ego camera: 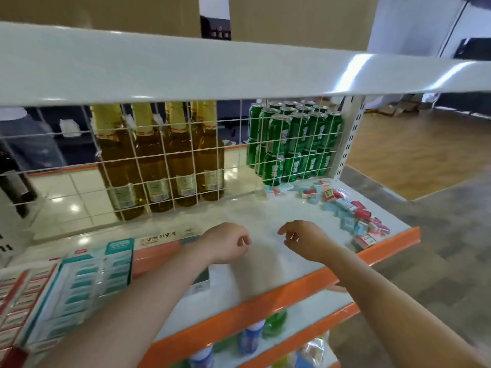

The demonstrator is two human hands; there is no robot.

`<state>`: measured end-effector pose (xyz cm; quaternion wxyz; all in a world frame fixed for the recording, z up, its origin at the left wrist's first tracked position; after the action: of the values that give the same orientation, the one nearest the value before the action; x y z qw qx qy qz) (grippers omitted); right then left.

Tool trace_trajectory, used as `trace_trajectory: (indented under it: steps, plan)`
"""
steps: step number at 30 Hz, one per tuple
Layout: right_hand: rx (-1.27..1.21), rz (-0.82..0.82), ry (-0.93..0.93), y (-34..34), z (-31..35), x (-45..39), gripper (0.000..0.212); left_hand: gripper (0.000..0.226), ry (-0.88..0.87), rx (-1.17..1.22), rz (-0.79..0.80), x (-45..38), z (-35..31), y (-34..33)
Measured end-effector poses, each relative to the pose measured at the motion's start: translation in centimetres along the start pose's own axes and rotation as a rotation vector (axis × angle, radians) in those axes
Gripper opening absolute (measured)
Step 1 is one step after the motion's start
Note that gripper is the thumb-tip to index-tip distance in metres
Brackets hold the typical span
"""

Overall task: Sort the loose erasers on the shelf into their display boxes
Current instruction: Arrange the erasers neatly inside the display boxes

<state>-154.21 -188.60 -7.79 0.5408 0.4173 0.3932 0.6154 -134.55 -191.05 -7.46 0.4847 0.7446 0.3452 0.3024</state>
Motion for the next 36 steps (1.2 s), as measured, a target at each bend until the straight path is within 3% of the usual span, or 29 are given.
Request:
trace_trajectory:
  steps: [9, 15, 19, 24, 27, 36]
  plan:
    - [0.053, -0.035, -0.067, 3.9, -9.6, -2.6, 0.033, 0.025, 0.04, -0.011, 0.01, -8.6, -4.3, -2.2]
    - [0.053, -0.071, -0.107, 5.7, -13.8, -5.0, 0.035, 0.046, 0.062, -0.025, -0.118, -12.9, -6.8, -3.1]
    - [0.028, -0.117, -0.157, 6.1, -15.6, -7.6, 0.039, 0.054, 0.062, -0.063, -0.148, -15.5, -7.6, -3.3]
    - [0.036, -0.172, -0.209, 6.3, -17.2, -11.1, 0.031, 0.061, 0.056, -0.118, -0.082, -18.5, -7.9, -3.4]
    - [0.018, -0.151, -0.235, 6.3, -17.9, -12.6, 0.026, 0.063, 0.071, -0.079, -0.054, -20.3, -8.1, -3.5]
    - [0.151, -0.059, -0.226, 6.4, -18.6, -15.0, 0.042, 0.064, 0.086, 0.019, -0.021, -24.1, -9.1, -4.3]
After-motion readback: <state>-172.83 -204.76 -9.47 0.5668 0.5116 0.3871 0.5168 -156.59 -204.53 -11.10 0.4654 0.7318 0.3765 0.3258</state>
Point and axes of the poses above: each hand's wrist, its own x-axis away from the middle knuckle, its own y-axis out of the back of the hand, z = x × y, the point moved 2 cm from there along -x, towards the middle knuckle, and after that the axes turned 3 degrees about -y, right-handed, at the moved point
